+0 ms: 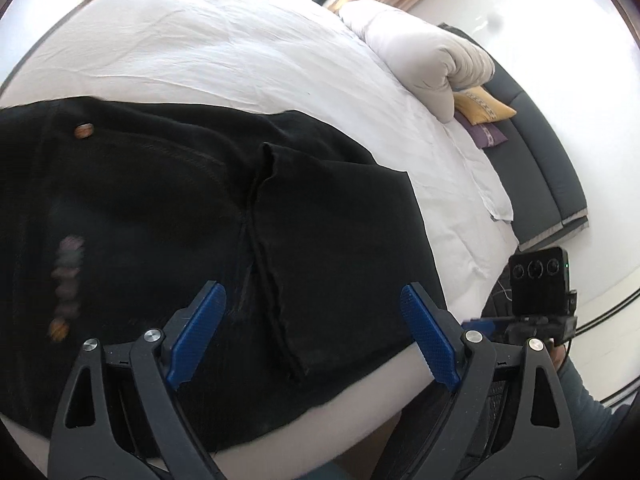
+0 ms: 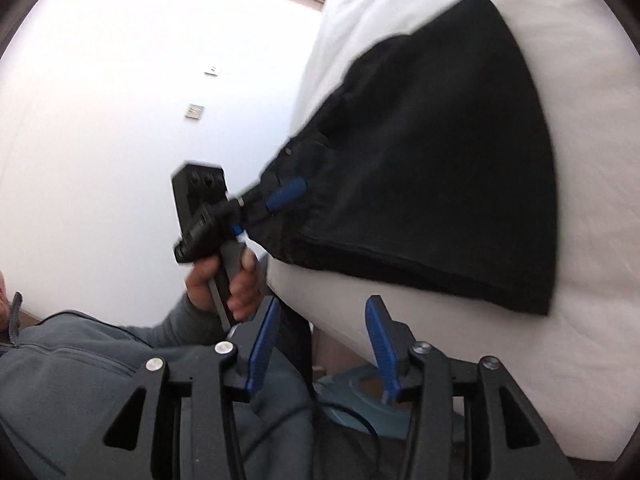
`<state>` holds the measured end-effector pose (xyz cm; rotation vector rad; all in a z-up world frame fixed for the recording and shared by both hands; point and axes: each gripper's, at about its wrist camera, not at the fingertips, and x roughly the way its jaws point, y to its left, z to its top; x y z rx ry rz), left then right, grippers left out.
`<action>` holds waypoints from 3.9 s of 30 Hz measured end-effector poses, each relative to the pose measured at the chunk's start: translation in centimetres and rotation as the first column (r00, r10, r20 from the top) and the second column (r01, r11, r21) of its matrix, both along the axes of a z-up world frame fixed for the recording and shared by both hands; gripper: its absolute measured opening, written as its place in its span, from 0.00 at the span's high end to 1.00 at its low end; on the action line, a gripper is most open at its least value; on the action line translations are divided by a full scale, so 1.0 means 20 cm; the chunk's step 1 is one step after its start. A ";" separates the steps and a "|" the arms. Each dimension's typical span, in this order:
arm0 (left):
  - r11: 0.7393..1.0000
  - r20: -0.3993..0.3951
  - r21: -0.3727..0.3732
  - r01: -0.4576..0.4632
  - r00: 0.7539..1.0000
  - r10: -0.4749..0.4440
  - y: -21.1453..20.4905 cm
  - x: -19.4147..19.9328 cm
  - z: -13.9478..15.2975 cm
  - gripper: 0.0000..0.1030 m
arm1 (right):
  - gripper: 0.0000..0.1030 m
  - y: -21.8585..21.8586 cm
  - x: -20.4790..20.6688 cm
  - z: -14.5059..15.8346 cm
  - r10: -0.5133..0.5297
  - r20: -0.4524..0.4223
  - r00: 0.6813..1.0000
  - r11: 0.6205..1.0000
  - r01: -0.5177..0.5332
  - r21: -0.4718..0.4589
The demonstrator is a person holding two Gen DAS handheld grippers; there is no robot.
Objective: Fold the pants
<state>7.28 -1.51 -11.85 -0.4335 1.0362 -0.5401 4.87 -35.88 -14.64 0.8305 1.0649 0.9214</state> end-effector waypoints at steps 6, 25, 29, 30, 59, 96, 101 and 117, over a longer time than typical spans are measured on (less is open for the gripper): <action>0.950 0.011 -0.019 -0.311 0.950 0.311 0.52 -0.33 0.05 0.12 | 0.43 0.34 0.30 0.06 -0.073 0.037 0.997 0.997 0.072 0.042; 0.706 -0.233 -0.310 -0.636 0.771 0.593 1.07 -0.43 -0.30 0.05 | 0.43 0.34 0.42 -0.10 -0.132 -0.067 0.989 0.985 0.138 0.101; 0.682 -0.274 -0.347 -0.644 0.765 0.583 1.10 -0.42 -0.32 0.07 | 0.43 0.40 0.47 -0.13 -0.108 -0.080 0.991 0.989 0.115 0.091; 0.685 -0.282 -0.365 -0.631 0.776 0.564 1.10 -0.40 -0.32 0.07 | 0.43 0.41 0.49 -0.14 -0.098 -0.083 0.992 0.991 0.105 0.086; 0.983 0.189 -0.097 -0.153 0.967 0.170 0.17 -0.14 0.48 0.88 | 0.35 0.22 0.56 0.06 -0.140 -0.051 0.989 0.989 0.138 -0.045; 0.817 0.139 0.495 0.297 0.900 -0.412 -1.31 -0.09 0.07 0.88 | 0.81 -0.26 0.50 -0.07 -0.143 -0.005 0.990 0.936 0.133 -0.326; 0.787 0.122 0.537 0.304 0.895 -0.429 -1.44 -0.03 0.03 0.87 | 0.82 -0.34 0.55 -0.17 -0.152 -0.028 0.988 0.939 0.136 -0.315; 0.815 0.090 0.450 0.365 0.890 -0.448 -1.44 -0.11 -0.09 0.55 | 0.84 -0.38 0.54 -0.29 -0.190 -0.058 0.980 0.951 0.169 -0.257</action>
